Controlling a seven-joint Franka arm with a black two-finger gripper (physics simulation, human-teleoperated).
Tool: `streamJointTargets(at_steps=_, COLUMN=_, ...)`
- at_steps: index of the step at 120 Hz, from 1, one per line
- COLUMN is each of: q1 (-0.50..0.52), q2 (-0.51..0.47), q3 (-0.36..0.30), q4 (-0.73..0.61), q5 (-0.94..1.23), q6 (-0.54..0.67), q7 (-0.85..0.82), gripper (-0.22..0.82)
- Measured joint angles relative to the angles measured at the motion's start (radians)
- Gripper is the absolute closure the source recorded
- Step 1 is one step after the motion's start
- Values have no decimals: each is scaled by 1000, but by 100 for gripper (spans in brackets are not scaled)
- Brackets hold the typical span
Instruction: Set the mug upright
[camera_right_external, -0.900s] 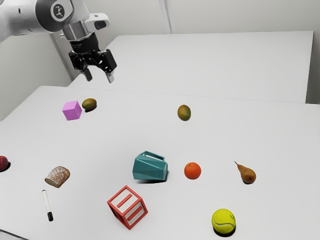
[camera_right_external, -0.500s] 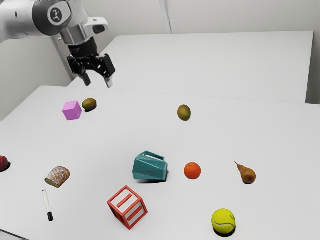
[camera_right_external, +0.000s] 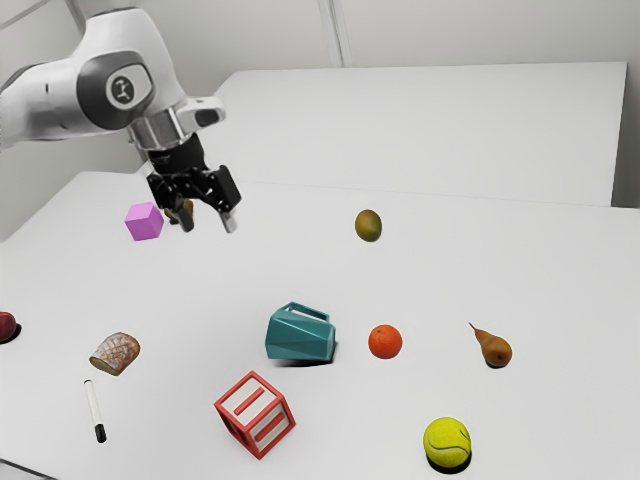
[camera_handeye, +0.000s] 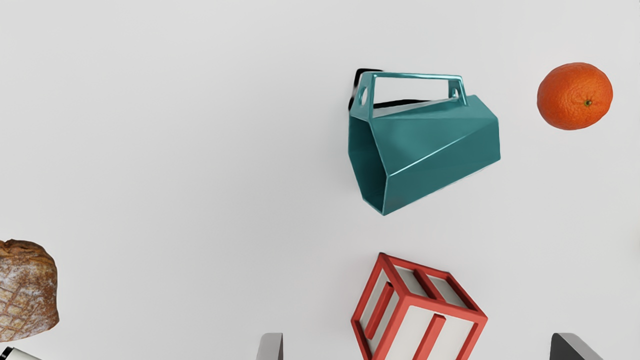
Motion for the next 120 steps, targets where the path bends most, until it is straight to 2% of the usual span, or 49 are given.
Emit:
streamJointTargets(at_steps=63, q1=11, q2=-10, q3=17, q4=-315, q5=-225, q6=292, q7=72, gripper=3)
streamJointTargets(at_steps=93, q1=11, q2=4, q3=19, q4=-385, q5=-339, q6=413, q7=146, gripper=3)
streamJointTargets(at_steps=120, q1=12, q2=40, q3=25, q4=-405, q5=-423, q6=455, q7=211, gripper=2)
